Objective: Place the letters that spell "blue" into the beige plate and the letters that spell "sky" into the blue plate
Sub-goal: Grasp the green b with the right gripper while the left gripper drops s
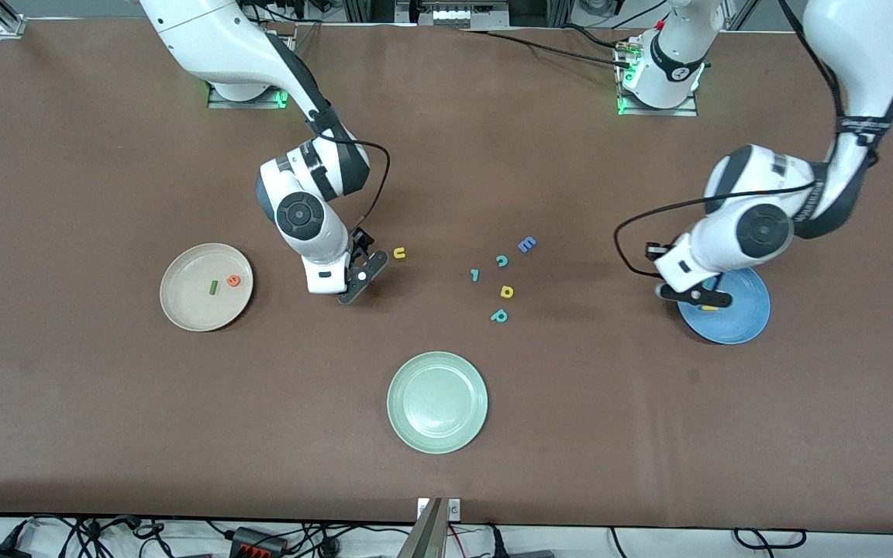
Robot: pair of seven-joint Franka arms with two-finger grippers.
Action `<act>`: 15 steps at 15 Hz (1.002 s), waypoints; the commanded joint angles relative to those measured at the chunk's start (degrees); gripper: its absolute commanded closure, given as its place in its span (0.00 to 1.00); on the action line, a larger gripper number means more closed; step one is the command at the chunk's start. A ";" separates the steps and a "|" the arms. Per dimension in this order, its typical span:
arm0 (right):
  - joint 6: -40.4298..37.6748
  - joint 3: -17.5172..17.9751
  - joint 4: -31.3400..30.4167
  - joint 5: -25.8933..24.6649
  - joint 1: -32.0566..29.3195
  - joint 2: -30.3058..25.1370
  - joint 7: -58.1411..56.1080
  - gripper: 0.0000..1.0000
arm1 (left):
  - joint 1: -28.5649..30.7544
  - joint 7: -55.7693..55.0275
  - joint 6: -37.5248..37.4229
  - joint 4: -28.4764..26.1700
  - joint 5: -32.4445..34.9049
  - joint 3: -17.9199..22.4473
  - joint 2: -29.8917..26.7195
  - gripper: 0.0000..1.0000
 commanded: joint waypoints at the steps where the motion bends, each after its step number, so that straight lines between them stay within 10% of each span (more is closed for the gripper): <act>1: 2.07 -0.22 -1.30 -0.53 0.19 0.19 -3.45 0.14 | 2.62 8.90 -2.21 4.95 6.02 1.84 5.61 0.94; 5: 2.16 -0.22 -1.30 -0.53 0.19 0.19 -4.70 0.44 | 5.70 11.20 -1.85 5.83 16.24 3.51 9.40 0.77; 7: 2.51 -0.22 -1.21 -0.53 0.19 0.19 -4.78 0.48 | 5.61 11.37 -2.02 6.01 15.72 3.08 9.06 0.00; 15: 5.41 -0.22 -1.21 -2.55 1.33 0.63 -4.70 0.48 | 5.26 11.20 -25.37 21.80 15.54 -10.44 7.73 0.00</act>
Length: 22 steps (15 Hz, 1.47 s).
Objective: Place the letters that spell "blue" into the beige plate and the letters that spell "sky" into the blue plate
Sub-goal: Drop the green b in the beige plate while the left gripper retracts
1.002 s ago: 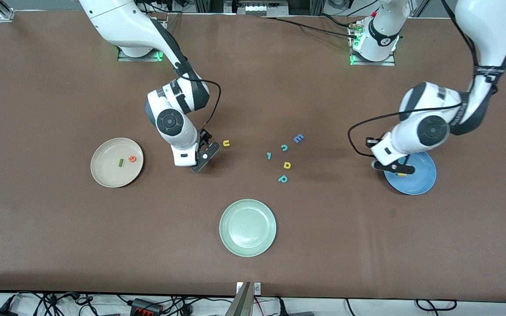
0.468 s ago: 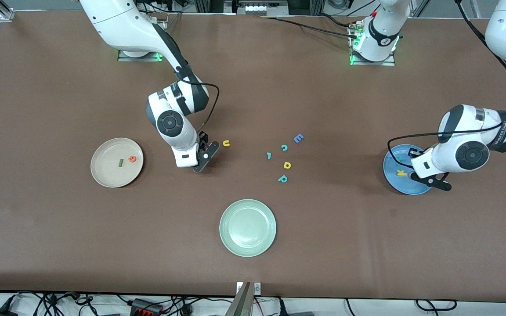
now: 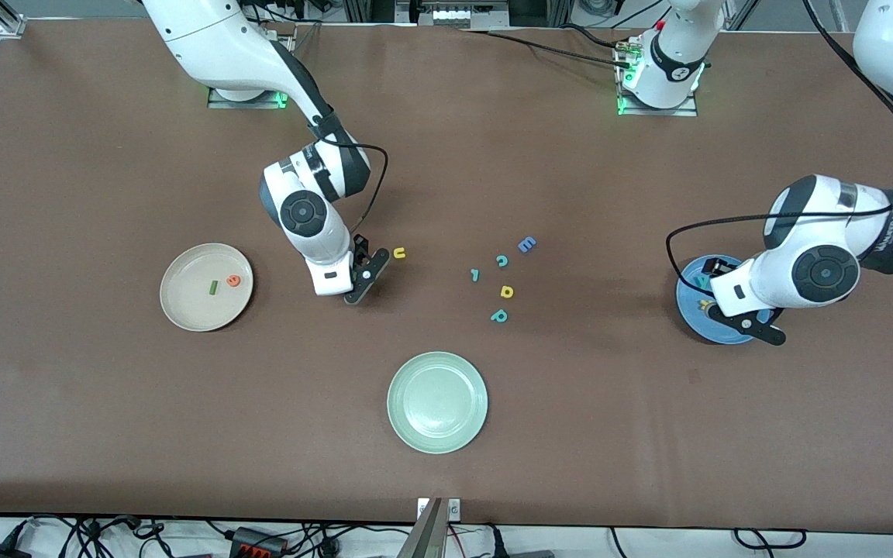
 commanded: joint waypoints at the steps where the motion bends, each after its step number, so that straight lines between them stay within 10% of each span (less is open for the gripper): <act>1: 1.20 -0.20 -0.65 -0.55 0.91 -0.14 -0.61 0.48 | -0.22 0.99 -10.84 8.35 0.70 -4.93 -0.12 0.00; 5: 1.20 -0.29 -0.65 -0.64 0.91 -0.06 -0.61 0.49 | -0.13 0.90 -20.17 18.73 0.61 -9.52 0.05 0.00; 9: 2.34 -0.20 -0.65 -0.64 1.17 0.56 -0.70 0.54 | -4.78 0.20 -19.48 22.34 -7.37 -3.38 -6.44 0.00; 16: 1.64 -0.29 -0.56 -0.55 0.47 0.03 0.18 0.83 | -25.32 0.11 -13.69 20.43 -25.02 26.73 -17.95 0.00; 22: -7.30 -1.61 -0.48 -0.20 -6.19 -4.79 3.35 0.95 | -39.93 -4.28 1.57 0.59 -28.74 46.27 -32.18 0.00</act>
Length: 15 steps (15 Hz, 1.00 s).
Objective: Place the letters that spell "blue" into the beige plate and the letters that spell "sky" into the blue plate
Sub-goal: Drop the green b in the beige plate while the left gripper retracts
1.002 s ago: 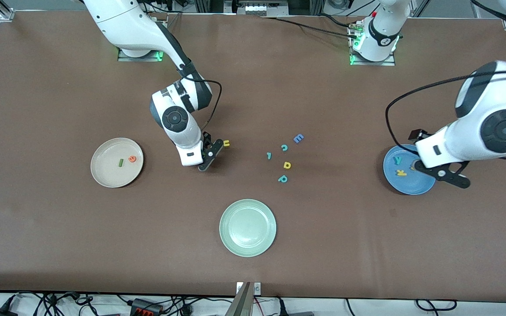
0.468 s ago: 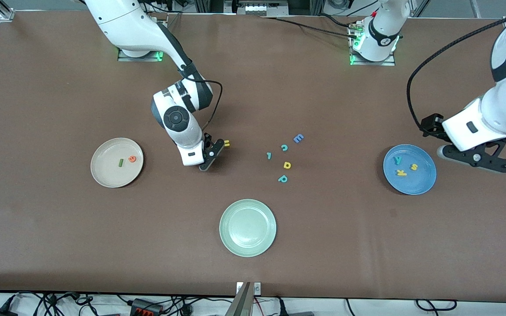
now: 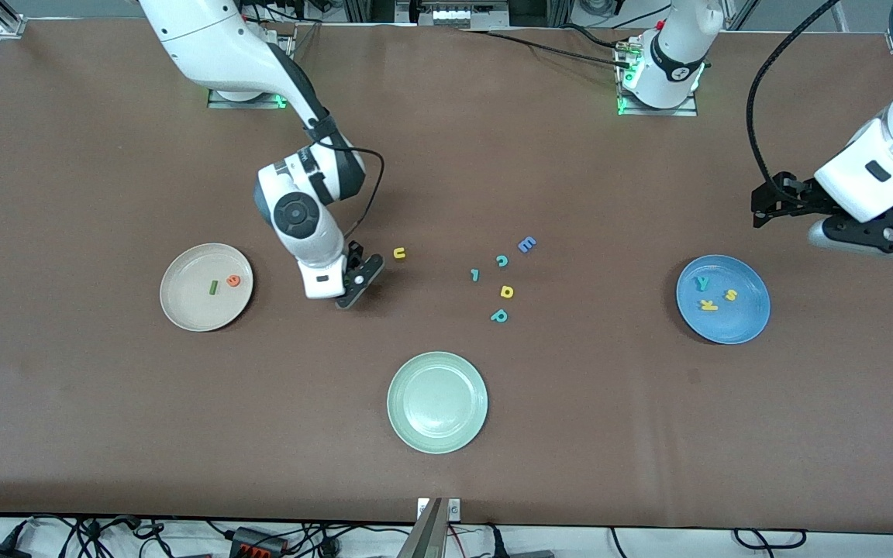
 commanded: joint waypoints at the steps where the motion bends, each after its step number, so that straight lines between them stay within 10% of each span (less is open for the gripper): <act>1: -7.73 0.48 -0.57 -0.15 -6.57 -5.17 0.66 0.95 | -4.51 -1.62 9.11 -13.84 -1.23 7.16 -9.66 0.00; 7: -16.54 0.40 -1.36 -0.51 -23.28 -7.29 -0.48 0.95 | -0.32 -1.09 9.40 -16.42 -5.78 8.15 -10.56 0.00; 15: -14.79 0.40 -2.16 -0.42 -29.27 -4.30 -0.30 0.86 | 3.47 -1.18 9.13 -15.18 -5.54 4.03 -9.68 0.00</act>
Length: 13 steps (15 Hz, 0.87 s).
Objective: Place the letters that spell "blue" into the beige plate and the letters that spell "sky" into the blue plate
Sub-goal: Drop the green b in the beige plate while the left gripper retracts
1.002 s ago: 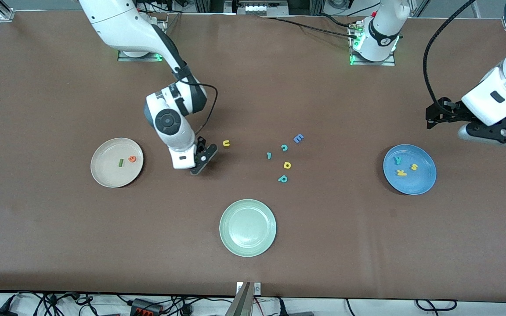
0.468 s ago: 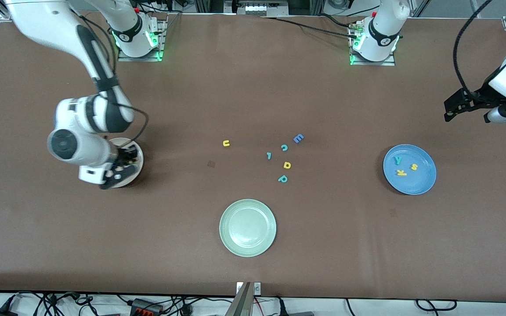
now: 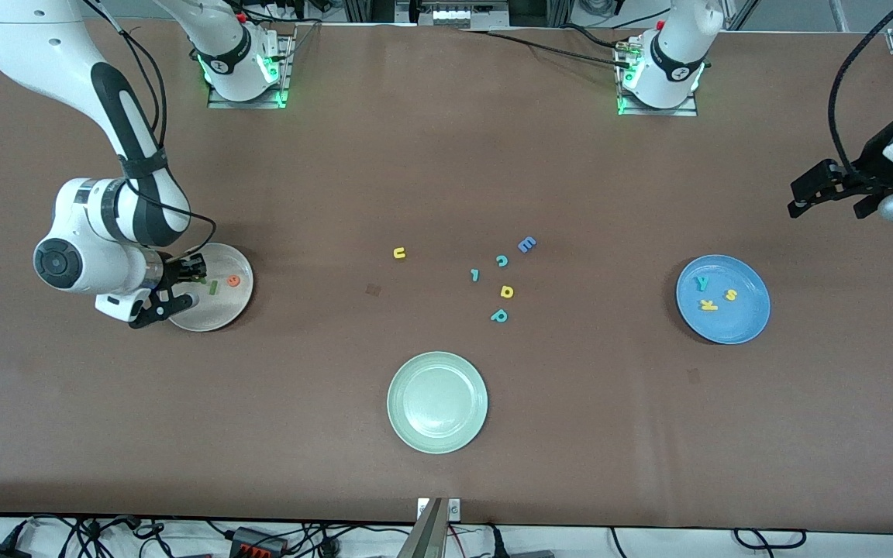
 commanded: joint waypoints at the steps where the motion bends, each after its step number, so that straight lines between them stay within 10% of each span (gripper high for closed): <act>1: 0.65 1.07 0.18 -0.29 -1.77 0.17 0.87 0.48 | 2.61 -0.08 -0.12 0.09 -0.59 -2.29 -0.23 0.00; 2: 0.39 1.07 0.35 -0.03 -1.69 -0.10 1.22 0.00 | 2.61 -0.08 -1.17 0.18 -0.59 -2.29 -0.23 0.00; 13: 0.03 3.80 7.03 3.22 14.55 -1.15 21.68 0.00 | 2.26 0.09 -7.86 4.22 1.69 -2.46 0.65 0.00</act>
